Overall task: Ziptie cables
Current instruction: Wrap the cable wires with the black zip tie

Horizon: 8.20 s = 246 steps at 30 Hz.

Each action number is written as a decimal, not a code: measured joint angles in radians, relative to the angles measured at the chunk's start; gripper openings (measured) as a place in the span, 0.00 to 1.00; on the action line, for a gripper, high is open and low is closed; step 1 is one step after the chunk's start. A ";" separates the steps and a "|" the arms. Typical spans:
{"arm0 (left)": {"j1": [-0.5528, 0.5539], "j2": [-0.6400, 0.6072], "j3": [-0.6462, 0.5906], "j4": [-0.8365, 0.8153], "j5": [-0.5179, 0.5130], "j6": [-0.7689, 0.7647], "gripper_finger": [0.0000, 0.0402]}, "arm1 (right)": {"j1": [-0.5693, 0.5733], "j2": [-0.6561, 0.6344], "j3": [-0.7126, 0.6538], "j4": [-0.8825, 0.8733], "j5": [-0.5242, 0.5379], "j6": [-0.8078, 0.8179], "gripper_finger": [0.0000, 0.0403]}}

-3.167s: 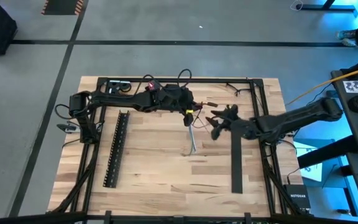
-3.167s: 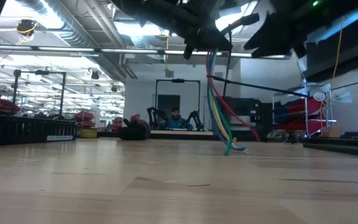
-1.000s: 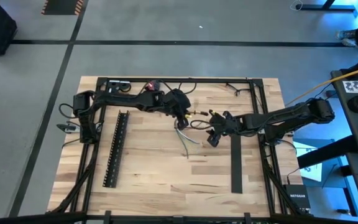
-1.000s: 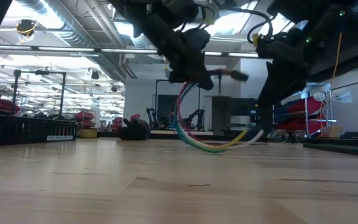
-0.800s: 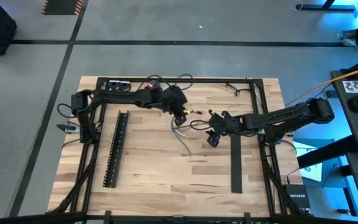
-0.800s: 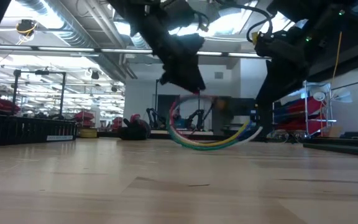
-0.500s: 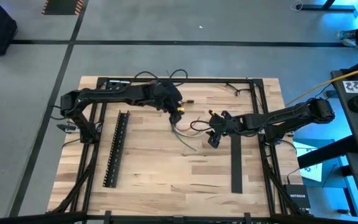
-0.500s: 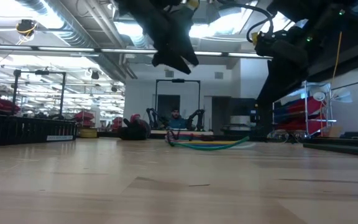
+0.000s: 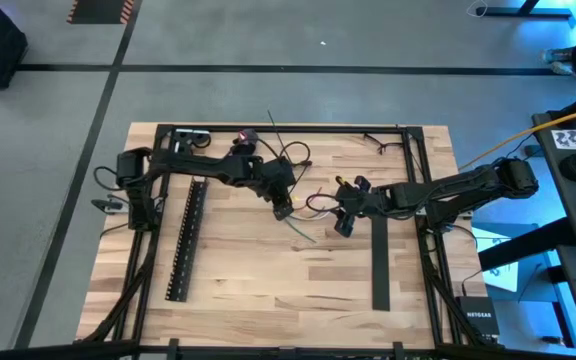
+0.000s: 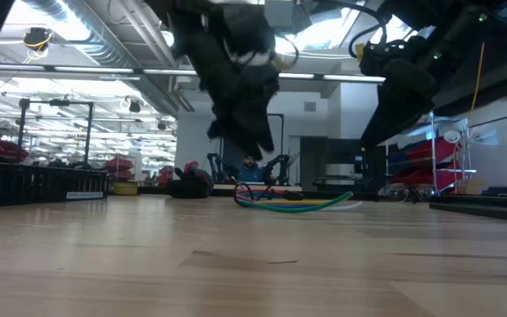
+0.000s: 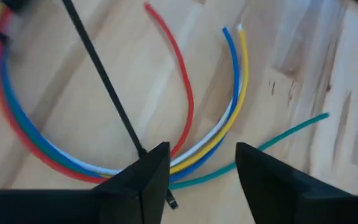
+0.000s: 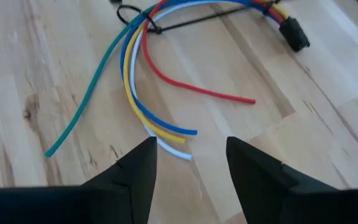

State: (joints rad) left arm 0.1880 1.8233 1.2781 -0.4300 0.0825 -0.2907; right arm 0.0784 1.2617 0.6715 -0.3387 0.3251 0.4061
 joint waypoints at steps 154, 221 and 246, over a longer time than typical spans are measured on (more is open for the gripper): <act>0.106 -0.131 -0.200 0.391 0.162 0.767 0.00 | -0.104 0.678 0.057 1.031 0.042 0.044 0.02; 0.257 -0.391 -0.627 0.488 0.322 0.529 0.31 | -0.088 0.520 0.368 0.362 -0.204 -0.516 0.37; -0.017 -0.320 -0.626 0.540 0.041 0.142 0.47 | -0.083 0.555 0.363 0.183 -0.241 -0.648 0.37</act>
State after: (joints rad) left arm 0.1711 1.5038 0.6525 0.1102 0.1239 -0.1484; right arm -0.0041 1.8164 1.0348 -0.1555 0.0843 -0.2415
